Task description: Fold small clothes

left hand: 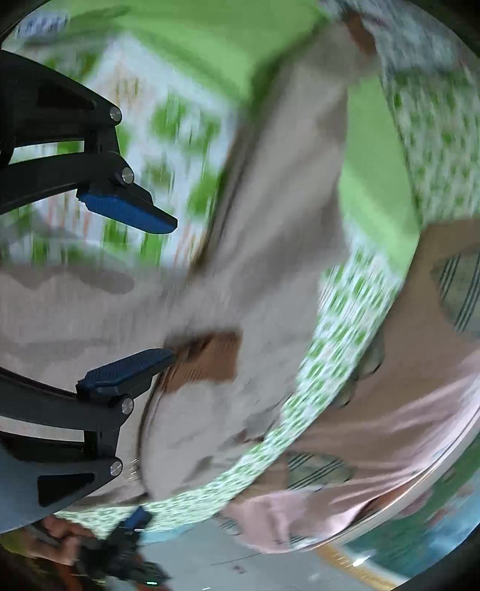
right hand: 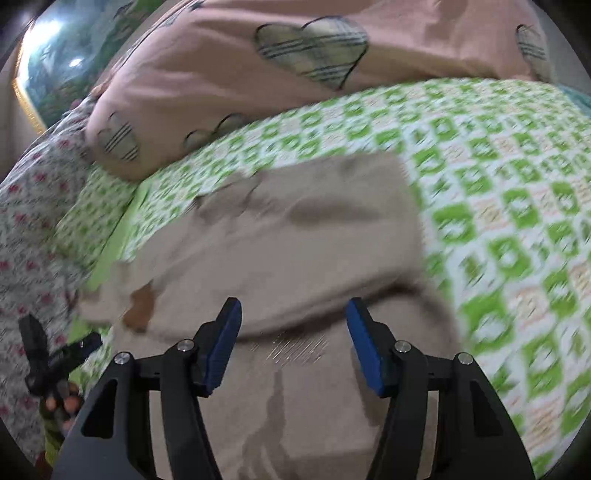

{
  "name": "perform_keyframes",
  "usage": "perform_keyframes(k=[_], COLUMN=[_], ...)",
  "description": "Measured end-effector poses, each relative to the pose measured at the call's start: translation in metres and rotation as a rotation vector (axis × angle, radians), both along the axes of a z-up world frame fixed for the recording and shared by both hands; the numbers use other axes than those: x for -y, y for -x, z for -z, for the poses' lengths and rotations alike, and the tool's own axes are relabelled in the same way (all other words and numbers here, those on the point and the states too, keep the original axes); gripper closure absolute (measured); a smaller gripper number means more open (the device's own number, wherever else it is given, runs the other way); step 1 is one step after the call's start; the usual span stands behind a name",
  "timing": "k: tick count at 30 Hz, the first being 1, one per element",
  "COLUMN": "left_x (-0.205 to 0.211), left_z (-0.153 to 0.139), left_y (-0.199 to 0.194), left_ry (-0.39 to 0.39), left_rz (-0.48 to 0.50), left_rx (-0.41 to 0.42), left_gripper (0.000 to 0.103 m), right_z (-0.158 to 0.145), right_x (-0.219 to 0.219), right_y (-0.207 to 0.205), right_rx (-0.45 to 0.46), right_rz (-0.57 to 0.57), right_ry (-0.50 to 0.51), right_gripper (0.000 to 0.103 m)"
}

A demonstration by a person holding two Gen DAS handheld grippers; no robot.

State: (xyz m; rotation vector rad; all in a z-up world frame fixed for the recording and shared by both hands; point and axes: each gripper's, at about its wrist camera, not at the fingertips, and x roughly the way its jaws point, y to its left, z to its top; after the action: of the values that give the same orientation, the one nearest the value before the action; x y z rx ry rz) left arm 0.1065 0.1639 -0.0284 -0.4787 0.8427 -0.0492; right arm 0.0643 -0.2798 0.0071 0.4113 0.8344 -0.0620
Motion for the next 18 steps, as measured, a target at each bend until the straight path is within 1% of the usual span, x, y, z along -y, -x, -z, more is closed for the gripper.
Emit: perform_keyframes(k=[3,5,6,7,9,10,13,14,15,16,18], left_x=[-0.043,-0.078,-0.093,-0.115,-0.149,-0.166,-0.21,-0.222,-0.234,-0.25,-0.267], left_z=[-0.001,-0.003,-0.003,-0.003,-0.002,0.0,0.008,0.01,0.014,0.019,0.022], left_y=[0.006,0.007,0.007,0.003,-0.005,-0.012,-0.03,-0.034,-0.039,-0.044,-0.049], left_ry=[0.008,0.018,0.021,0.036,0.072,0.082,0.047,0.047,0.063,0.101,0.134], left_rz=[-0.095,-0.171,-0.209,-0.258,-0.316,-0.337,-0.44,-0.469,-0.494,-0.515,-0.546], left_rx=[0.004,0.02,0.024,0.025,0.032,0.031,-0.011,-0.02,-0.027,-0.027,0.0], left_gripper=[0.036,0.03,0.028,0.028,0.027,0.024,0.024,0.024,0.023,0.024,0.025], right_z=[0.007,0.01,0.01,0.009,0.007,0.005,0.006,0.006,0.006,0.006,0.007], right_x=[-0.02,-0.028,-0.031,-0.035,-0.041,-0.044,-0.051,-0.053,-0.054,-0.055,-0.056], right_y=[0.004,0.004,0.005,0.007,0.011,0.013,0.014,0.013,0.013,0.013,0.015], right_rx=[-0.026,-0.039,-0.041,-0.042,-0.042,-0.044,-0.058,-0.063,-0.066,-0.068,-0.073], right_rz=[-0.04,-0.059,-0.063,-0.067,-0.075,-0.078,-0.085,-0.086,-0.086,-0.083,-0.078], right_ry=[-0.005,0.0,0.0,0.002,0.007,0.011,0.026,0.03,0.031,0.032,0.035], right_gripper=[0.043,0.043,0.043,0.043,0.043,0.043,0.043,0.043,0.043,0.042,0.043])
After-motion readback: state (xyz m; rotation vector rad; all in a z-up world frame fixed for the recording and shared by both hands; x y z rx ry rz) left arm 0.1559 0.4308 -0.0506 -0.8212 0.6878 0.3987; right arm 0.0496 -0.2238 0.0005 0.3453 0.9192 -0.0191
